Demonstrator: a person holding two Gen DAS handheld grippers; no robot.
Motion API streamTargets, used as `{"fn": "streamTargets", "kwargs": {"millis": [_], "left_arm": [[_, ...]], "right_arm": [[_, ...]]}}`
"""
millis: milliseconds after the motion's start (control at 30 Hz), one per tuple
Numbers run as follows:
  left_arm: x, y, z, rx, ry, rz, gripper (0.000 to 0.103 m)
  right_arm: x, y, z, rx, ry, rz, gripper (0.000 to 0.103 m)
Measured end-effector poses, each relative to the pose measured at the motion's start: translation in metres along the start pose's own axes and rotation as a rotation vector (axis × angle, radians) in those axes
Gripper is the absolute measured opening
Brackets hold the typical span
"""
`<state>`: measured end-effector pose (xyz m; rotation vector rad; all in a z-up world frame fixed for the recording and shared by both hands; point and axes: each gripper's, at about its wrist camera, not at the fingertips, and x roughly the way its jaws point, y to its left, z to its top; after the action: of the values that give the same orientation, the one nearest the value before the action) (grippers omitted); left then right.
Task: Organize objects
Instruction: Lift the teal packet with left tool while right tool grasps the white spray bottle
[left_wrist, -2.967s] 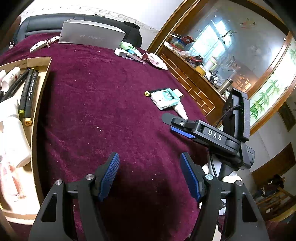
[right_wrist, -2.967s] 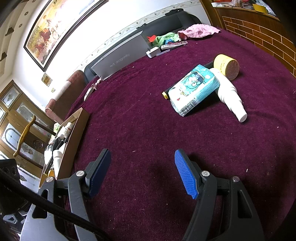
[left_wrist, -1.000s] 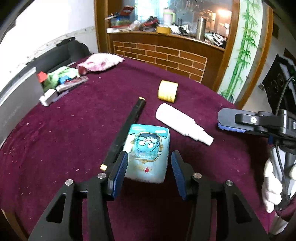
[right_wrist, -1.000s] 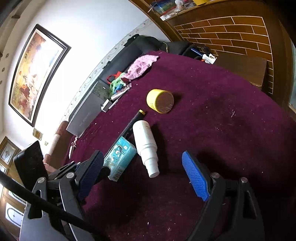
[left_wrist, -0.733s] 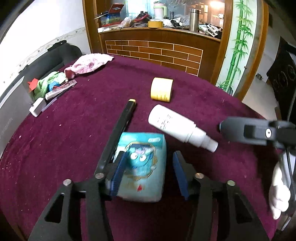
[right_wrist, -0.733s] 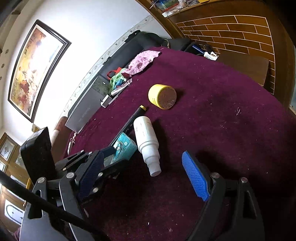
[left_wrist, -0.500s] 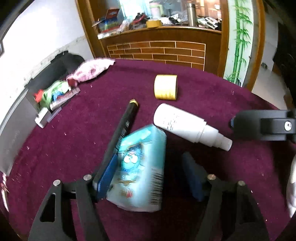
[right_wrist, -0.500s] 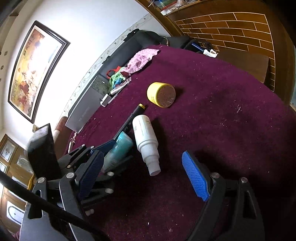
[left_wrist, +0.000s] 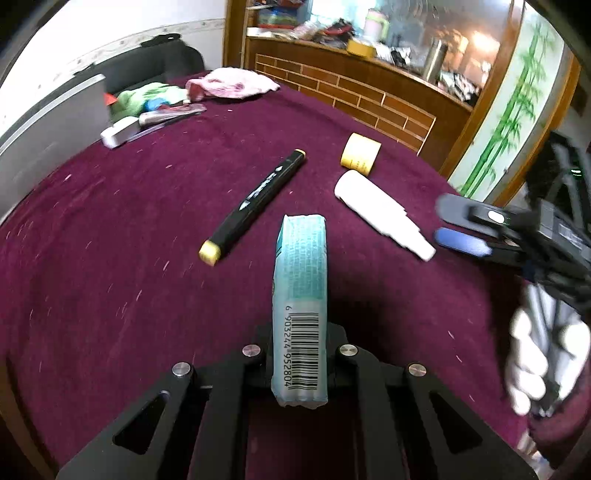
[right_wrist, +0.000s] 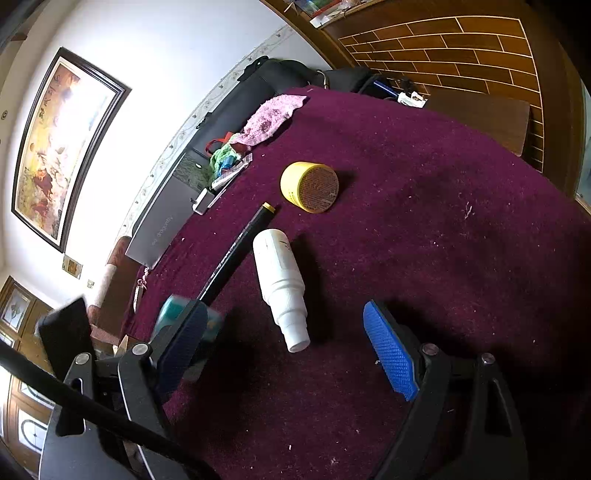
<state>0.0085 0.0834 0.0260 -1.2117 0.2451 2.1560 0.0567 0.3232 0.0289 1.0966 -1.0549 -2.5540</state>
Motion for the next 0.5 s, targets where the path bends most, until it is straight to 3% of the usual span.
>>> {"fn": "streamTargets", "kwargs": {"millis": [267,367,500], "left_arm": [[-0.093,-0.005,-0.049,-0.071,-0.147,0.017,0.008],[-0.111,0.002,-0.064,-0.113,-0.199,0.027,0.008],[-0.117,0.019,-0.077,-0.192,-0.223,0.008,0.008]], "right_arm": [[-0.007,0.026,0.0,-0.078,0.019,-0.044,0.087],[-0.004,0.062,0.009,-0.224,0.024,-0.139,0.087],[0.04,0.085,0.018,-0.401,0.085,-0.356,0.082]]}}
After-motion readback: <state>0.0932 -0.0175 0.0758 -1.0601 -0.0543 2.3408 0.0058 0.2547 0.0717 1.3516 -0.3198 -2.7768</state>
